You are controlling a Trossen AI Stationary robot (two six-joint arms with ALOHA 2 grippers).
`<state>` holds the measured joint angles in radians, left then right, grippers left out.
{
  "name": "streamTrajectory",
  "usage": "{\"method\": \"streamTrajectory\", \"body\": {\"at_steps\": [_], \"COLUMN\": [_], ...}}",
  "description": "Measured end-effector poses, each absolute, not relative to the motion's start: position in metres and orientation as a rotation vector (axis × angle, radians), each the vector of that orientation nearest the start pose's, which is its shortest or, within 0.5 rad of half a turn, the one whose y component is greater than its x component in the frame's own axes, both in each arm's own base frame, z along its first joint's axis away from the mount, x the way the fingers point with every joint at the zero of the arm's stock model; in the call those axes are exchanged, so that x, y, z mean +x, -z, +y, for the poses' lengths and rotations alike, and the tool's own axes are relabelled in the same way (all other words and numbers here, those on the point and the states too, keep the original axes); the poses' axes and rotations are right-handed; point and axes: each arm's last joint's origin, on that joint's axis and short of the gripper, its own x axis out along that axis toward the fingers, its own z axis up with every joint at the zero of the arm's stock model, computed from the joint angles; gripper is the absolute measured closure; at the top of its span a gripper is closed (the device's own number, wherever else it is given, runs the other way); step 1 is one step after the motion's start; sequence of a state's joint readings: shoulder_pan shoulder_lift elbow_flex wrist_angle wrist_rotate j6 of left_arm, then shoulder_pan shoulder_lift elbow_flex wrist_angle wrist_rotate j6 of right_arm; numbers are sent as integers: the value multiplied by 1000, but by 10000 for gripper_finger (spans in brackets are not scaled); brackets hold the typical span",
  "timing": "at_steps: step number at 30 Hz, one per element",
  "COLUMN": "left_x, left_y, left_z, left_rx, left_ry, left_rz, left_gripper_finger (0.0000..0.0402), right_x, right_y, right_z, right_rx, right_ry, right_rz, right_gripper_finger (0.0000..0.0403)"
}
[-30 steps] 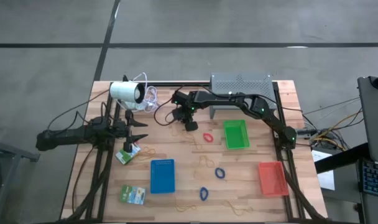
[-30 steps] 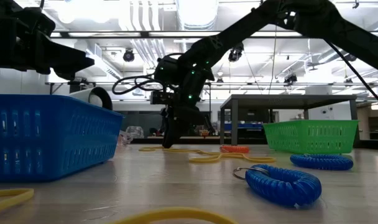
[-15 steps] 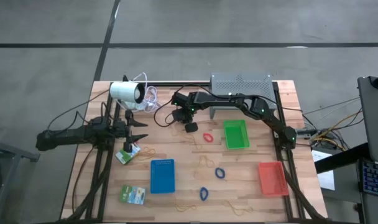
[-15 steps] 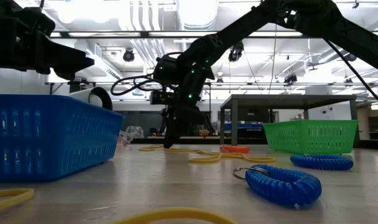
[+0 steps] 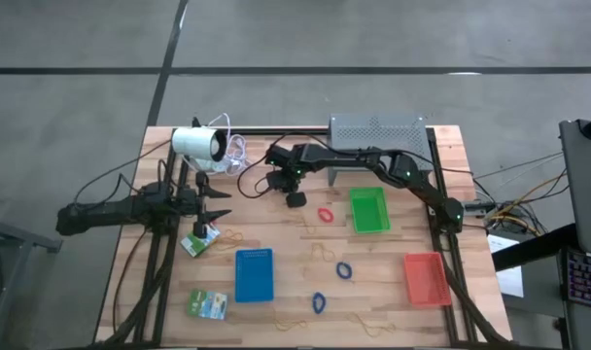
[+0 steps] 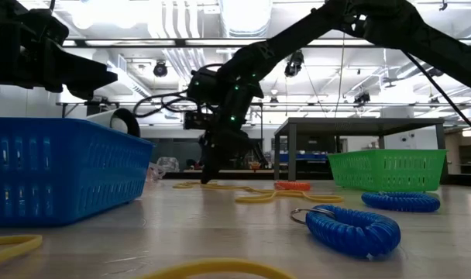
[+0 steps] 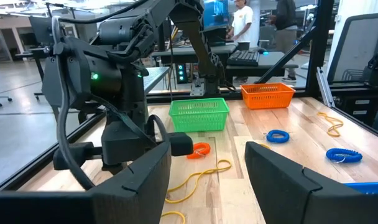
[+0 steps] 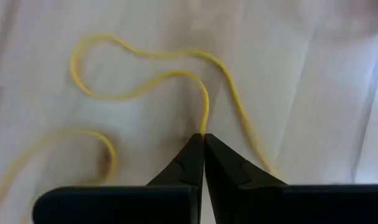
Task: Pick & Place Office Desk Supplies
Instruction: Put the yellow rubber band into the green bin
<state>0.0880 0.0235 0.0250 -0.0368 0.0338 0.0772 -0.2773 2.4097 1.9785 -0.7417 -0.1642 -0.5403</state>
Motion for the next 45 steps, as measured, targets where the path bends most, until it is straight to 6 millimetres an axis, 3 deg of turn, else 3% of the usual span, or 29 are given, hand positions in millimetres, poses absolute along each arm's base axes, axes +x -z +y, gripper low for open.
{"method": "streamTrajectory", "body": {"at_steps": [10,21,34,40,45], "left_x": [97,97,97,97,97], "left_y": [-167,-167,-167,-167,-167], "left_z": [8,8,8,8,8], "left_rx": [75,75,75,75,75], "left_ry": [-53,-53,-53,-53,-53], "left_rz": [37,37,37,37,37], "left_gripper_finger": [190,190,190,190,190], "right_x": [480,459,406,375,355], "right_y": [-185,-270,-372,-402,-412], "right_z": [-127,-112,-88,-72,-55], "right_rx": [-226,-213,-179,-120,-114], "right_ry": [-193,-131,-55,12,76], "right_rz": [1102,959,753,760,824], "right_gripper_finger": [395,395,395,394,394]}}
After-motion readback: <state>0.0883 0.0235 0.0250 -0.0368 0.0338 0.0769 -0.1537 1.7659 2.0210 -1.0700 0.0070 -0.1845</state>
